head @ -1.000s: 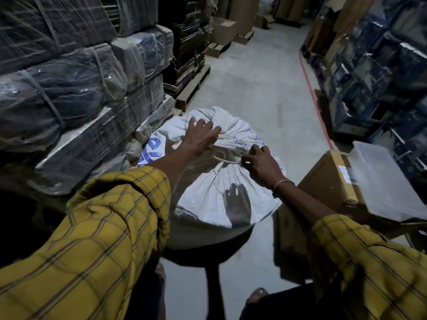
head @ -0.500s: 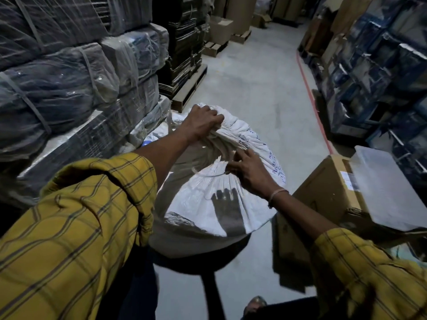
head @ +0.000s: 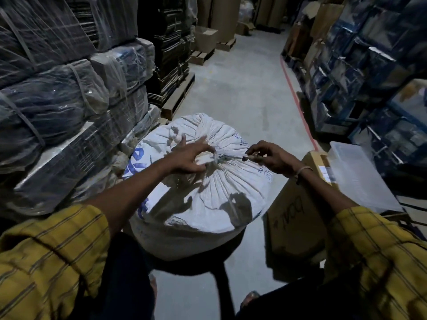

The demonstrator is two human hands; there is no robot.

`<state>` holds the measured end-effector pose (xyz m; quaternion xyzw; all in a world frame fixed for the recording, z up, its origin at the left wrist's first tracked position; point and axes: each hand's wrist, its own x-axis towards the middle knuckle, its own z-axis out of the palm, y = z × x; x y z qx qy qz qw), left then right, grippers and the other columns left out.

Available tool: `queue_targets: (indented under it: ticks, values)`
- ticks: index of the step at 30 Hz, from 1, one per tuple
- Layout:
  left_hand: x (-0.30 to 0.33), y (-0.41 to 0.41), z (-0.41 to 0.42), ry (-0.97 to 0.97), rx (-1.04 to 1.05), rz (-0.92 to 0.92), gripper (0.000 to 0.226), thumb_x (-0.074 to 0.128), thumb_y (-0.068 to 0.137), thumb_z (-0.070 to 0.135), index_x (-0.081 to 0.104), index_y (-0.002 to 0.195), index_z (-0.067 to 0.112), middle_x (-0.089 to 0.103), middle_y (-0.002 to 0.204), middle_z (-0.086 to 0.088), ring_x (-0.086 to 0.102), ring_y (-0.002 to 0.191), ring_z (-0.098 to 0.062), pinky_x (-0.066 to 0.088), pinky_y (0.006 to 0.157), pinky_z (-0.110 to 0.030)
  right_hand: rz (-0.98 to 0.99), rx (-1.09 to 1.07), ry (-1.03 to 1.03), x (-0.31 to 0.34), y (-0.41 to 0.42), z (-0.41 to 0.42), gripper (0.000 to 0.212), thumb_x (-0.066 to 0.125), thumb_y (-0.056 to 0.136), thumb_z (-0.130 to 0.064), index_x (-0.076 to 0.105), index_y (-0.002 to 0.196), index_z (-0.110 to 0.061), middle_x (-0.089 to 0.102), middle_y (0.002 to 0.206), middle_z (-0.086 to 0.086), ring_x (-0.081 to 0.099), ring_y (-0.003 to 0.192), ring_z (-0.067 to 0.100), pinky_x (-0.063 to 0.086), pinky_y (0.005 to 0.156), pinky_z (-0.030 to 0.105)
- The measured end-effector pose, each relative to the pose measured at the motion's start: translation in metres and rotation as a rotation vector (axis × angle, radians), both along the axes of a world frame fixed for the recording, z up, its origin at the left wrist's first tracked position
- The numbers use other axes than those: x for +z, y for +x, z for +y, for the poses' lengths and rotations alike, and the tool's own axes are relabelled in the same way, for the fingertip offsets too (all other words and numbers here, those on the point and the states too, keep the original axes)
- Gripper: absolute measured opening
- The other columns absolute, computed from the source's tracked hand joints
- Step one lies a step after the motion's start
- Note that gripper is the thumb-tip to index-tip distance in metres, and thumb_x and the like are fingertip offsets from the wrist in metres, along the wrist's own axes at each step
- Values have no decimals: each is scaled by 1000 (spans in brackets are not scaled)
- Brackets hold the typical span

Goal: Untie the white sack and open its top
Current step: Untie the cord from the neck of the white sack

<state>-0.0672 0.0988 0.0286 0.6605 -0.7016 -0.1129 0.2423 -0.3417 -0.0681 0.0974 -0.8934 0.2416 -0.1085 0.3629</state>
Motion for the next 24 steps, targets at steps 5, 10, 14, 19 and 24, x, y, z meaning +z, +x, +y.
queue_targets:
  ticks: [5, 10, 14, 19, 24]
  values:
    - [1, -37, -5, -152, 190, 459, 17, 73, 94, 22, 70, 108, 13, 76, 103, -2, 73, 97, -13, 58, 94, -45, -142, -149, 380, 0, -9, -4, 25, 60, 103, -26, 71, 114, -6, 63, 89, 7, 51, 73, 16, 45, 61, 25]
    - [18, -83, -29, -107, 318, 1110, 34, 74, 93, 5, 58, 121, -4, 70, 74, -6, 70, 83, -25, 64, 79, -46, -368, -449, 537, -16, 0, 12, 24, 60, 103, -25, 59, 107, -1, 70, 80, 14, 46, 51, 16, 32, 50, 25]
    - [23, -110, -48, -49, 329, 1306, 26, 74, 89, -5, 59, 110, -1, 70, 79, -14, 71, 77, -33, 64, 75, -47, -490, -604, 572, -28, 7, 17, 25, 57, 104, -19, 61, 101, 6, 74, 90, 26, 42, 40, 10, 33, 42, 20]
    - [27, -128, -63, -86, 398, 1351, 17, 77, 87, -5, 63, 90, 4, 68, 85, -22, 70, 72, -30, 65, 73, -47, -638, -805, 493, -33, -2, 17, 32, 77, 90, -17, 57, 106, 3, 68, 88, 18, 58, 52, 13, 45, 45, 25]
    - [29, -120, -76, -164, 597, 1021, 22, 89, 78, 12, 67, 80, 15, 75, 77, -10, 71, 67, -26, 61, 66, -38, -549, -752, 178, -30, -30, 2, 8, 72, 89, -24, 69, 92, -17, 73, 87, 7, 71, 80, 28, 57, 69, 39]
